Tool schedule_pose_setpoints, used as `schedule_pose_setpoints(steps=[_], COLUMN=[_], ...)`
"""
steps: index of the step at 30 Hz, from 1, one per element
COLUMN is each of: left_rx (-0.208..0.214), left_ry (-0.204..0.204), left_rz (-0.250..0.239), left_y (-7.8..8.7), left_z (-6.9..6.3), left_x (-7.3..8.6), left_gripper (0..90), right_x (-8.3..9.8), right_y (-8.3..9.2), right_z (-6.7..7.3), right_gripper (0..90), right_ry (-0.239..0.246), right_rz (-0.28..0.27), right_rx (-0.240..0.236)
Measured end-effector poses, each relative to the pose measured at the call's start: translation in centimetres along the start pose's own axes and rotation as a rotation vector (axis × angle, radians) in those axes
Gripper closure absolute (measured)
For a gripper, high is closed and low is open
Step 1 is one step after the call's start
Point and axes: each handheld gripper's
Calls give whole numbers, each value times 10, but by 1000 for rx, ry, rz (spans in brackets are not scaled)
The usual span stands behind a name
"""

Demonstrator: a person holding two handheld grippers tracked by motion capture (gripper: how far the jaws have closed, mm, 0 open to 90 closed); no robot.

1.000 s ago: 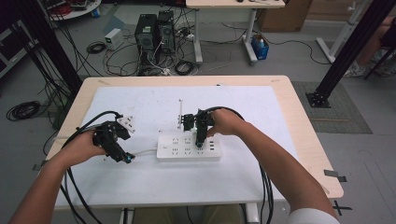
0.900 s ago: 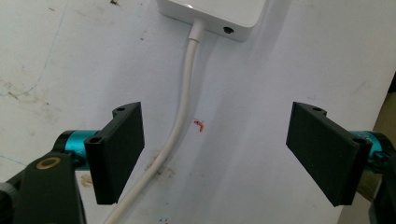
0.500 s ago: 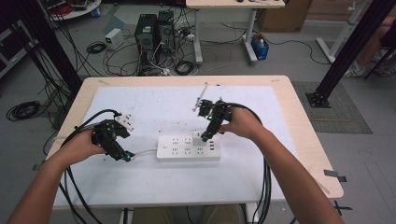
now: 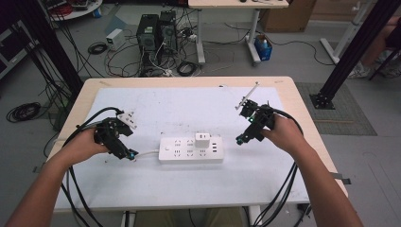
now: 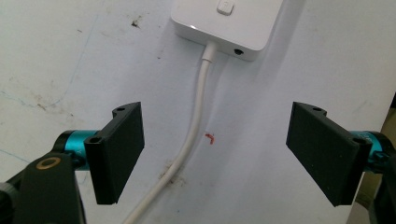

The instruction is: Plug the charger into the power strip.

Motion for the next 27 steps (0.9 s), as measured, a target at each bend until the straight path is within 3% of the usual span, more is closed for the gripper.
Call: schedule_pose_setpoints(steps=[3,6,7,9,14,15,27], left_rx=[-6,-11,-18,-20,-40,-48,-74], left_ry=[4,5,6,12,41,58,65], left_rz=[-2,-5,-9,-21,-15,-14,-24], left_y=[1,2,2,1,0,-1,3], left_z=[1,1,1,1,4,4,3], left_x=[0,1,0,-2,-5,-6,-6], left_gripper=[194,194,194,194,194,194,194], right_x=[11,19,27,34,48,50,54], right_y=[1,4,7,8,14,15,11], right_z=[1,1,1,3,10,11,13], right_gripper=[8,8,9,9,9,9,9], right_ry=[-19,-38,-65,-75,-73,-70,-58], right_rz=[35,30,14,20,-6,-15,3], right_rx=[32,50,73,63,95,97,74])
Point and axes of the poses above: each handheld gripper's, and its own axes: y roughly backward along the jaws, x roughly out of its underside, z roughly to its left, and after that the axes turned 13 degrees about -x, right-handed
